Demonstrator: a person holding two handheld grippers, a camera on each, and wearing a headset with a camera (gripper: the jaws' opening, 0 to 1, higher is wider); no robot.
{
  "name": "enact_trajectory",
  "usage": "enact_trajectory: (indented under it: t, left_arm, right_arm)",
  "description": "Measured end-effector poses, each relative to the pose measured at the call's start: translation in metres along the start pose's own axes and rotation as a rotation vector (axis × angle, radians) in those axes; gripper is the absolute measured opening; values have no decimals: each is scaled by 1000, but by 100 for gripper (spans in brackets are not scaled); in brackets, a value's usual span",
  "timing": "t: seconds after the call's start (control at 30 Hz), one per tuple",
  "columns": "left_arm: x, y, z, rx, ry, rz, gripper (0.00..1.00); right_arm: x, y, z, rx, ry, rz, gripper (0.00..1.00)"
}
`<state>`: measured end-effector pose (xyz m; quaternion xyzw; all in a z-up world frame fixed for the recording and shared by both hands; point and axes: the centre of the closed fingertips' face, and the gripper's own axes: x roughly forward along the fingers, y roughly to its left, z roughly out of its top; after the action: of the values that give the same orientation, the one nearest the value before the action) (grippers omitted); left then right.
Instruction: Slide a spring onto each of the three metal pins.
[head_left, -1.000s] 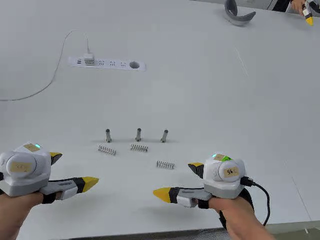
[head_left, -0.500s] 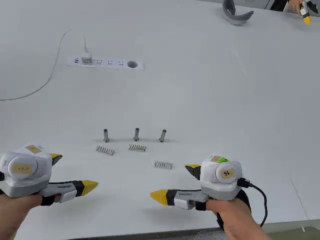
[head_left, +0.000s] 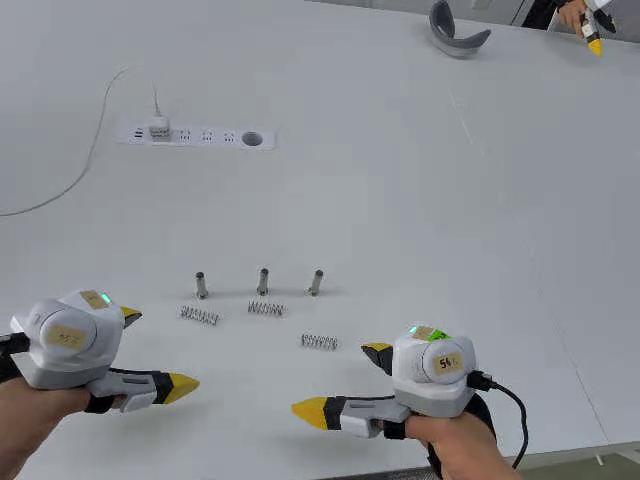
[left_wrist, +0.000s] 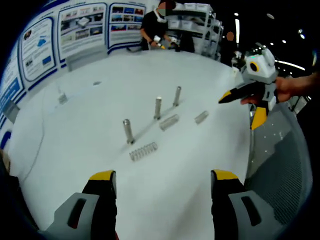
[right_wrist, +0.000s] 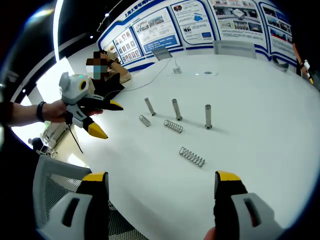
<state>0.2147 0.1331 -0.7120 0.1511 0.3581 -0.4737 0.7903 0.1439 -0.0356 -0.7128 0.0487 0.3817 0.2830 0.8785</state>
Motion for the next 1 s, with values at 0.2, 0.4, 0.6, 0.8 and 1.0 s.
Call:
enact_trajectory:
  t: [0.2, 0.4, 0.6, 0.8, 1.0]
  left_arm:
    - [16, 2, 2, 56, 39, -33, 76]
    - [31, 0, 10, 85, 43, -66, 76]
    - [42, -1, 14, 109, 52, -93, 75]
    - [53, 4, 9, 104, 82, -121, 73]
    - [56, 2, 7, 89, 94, -121, 70]
  right_arm:
    - [-2, -1, 0, 5, 0, -5, 88]
    - [-4, -5, 0, 14, -4, -14, 88]
    - [-5, -7, -2, 18, 0, -19, 88]
    - [-6, -9, -2, 23, -1, -25, 88]
    - [-6, -8, -2, 23, -2, -25, 88]
